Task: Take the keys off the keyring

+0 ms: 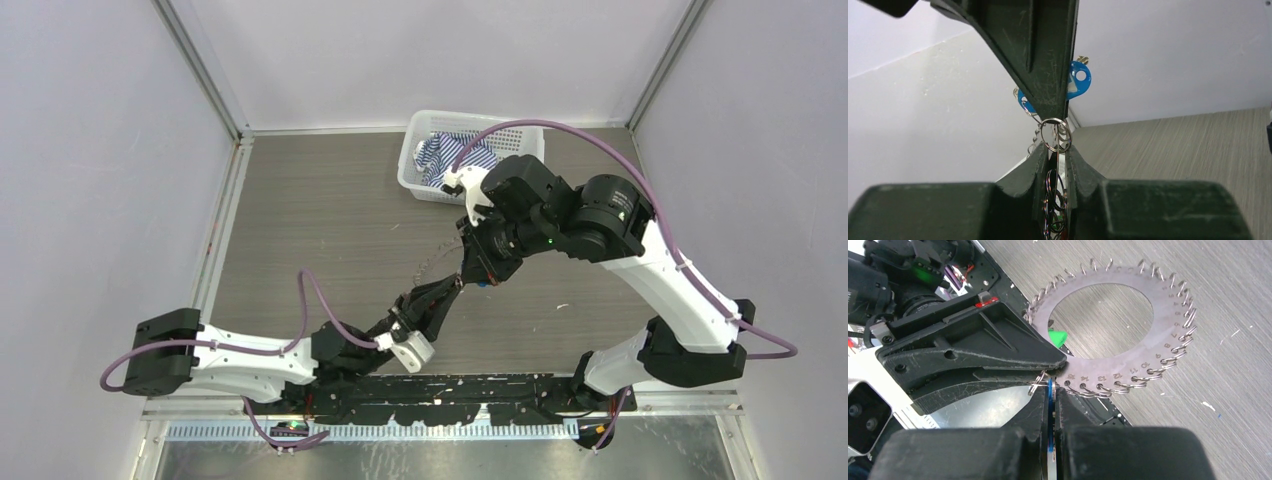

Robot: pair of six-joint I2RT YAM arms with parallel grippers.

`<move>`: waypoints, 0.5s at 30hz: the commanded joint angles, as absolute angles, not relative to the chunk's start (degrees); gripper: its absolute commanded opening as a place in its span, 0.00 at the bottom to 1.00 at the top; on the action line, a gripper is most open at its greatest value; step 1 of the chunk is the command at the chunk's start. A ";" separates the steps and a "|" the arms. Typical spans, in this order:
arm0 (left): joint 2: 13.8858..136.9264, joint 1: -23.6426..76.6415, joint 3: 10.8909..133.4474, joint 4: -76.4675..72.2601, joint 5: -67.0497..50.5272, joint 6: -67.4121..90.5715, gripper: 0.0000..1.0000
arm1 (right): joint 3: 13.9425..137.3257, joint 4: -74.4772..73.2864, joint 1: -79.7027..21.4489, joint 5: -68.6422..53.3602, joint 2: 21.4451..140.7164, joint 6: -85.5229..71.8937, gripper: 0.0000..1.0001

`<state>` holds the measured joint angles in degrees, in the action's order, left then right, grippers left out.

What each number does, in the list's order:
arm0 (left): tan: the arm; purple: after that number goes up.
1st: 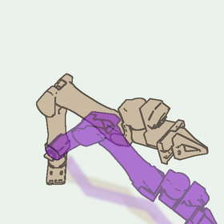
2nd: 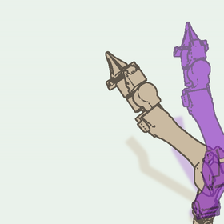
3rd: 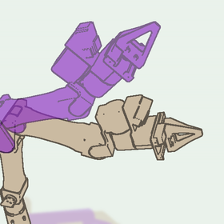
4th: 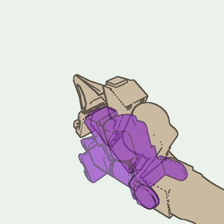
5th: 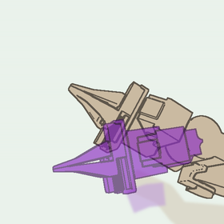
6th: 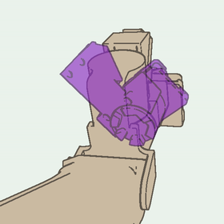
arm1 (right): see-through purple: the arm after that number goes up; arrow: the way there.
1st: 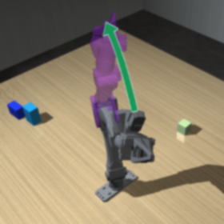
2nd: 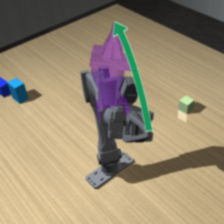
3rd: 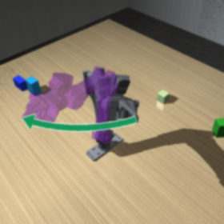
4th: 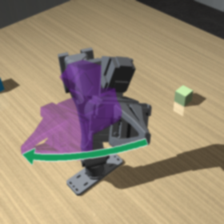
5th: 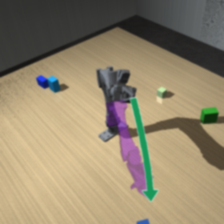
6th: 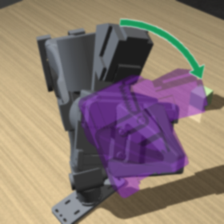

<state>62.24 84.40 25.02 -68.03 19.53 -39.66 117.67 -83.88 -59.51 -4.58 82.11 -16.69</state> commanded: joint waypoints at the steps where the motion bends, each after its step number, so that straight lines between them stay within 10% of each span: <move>1: 61.15 86.15 26.28 -66.72 18.56 -47.44 0.01 | 120.23 -83.80 -59.41 -4.14 82.52 -16.86 0.01; 15: 60.91 88.46 26.08 -65.57 20.01 -52.74 0.00 | 121.46 -87.30 -59.46 -4.17 85.09 -16.95 0.01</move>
<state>62.22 87.05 25.02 -64.12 21.12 -49.71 118.41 -87.99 -59.61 -5.26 84.18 -16.69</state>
